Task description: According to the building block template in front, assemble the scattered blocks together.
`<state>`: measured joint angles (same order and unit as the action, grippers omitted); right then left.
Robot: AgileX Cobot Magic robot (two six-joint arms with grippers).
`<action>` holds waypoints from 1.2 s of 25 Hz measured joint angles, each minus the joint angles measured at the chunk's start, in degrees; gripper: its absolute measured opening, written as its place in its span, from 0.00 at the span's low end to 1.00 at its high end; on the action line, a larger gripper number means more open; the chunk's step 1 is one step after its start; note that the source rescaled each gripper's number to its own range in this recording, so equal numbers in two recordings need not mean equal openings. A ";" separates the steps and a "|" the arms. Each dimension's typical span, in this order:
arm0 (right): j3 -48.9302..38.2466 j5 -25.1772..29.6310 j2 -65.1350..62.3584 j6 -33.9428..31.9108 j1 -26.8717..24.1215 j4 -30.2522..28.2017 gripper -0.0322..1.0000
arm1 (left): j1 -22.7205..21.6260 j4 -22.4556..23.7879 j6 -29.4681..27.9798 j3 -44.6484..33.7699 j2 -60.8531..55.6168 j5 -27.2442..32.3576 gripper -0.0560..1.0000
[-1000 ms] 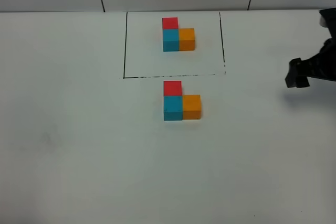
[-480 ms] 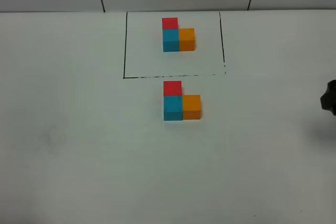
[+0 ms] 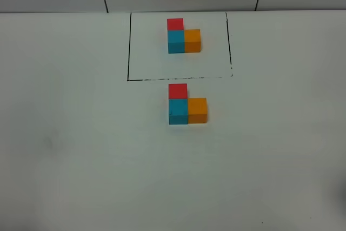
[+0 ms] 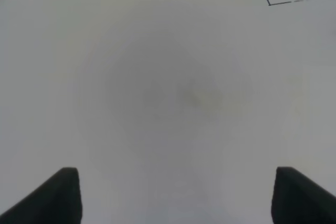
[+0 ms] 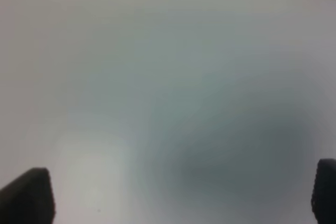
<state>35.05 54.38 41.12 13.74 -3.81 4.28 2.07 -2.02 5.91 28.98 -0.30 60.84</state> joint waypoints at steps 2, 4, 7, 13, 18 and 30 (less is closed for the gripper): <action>-0.84 2.51 -4.36 -1.01 0.63 -0.06 1.00 | 0.00 0.00 0.00 0.00 0.00 0.00 0.69; -2.30 4.64 -7.98 -2.71 2.61 -0.06 1.00 | 0.00 0.00 0.00 0.00 0.00 0.00 0.69; -4.86 6.43 -14.33 -3.84 5.17 -0.35 1.00 | 0.00 0.00 0.00 0.00 0.00 0.00 0.69; -6.04 6.84 -26.04 -4.41 5.71 -1.06 1.00 | 0.00 0.00 0.00 0.00 0.00 0.00 0.69; -6.10 6.84 -34.60 -4.60 5.71 -1.06 1.00 | 0.00 0.00 0.00 0.00 0.00 0.00 0.69; -6.10 6.94 -40.53 -5.83 5.71 -2.05 1.00 | 0.00 0.00 0.00 0.00 0.00 0.00 0.69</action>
<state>28.95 61.32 0.59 7.91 1.90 2.23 2.07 -2.02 5.91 28.98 -0.30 60.84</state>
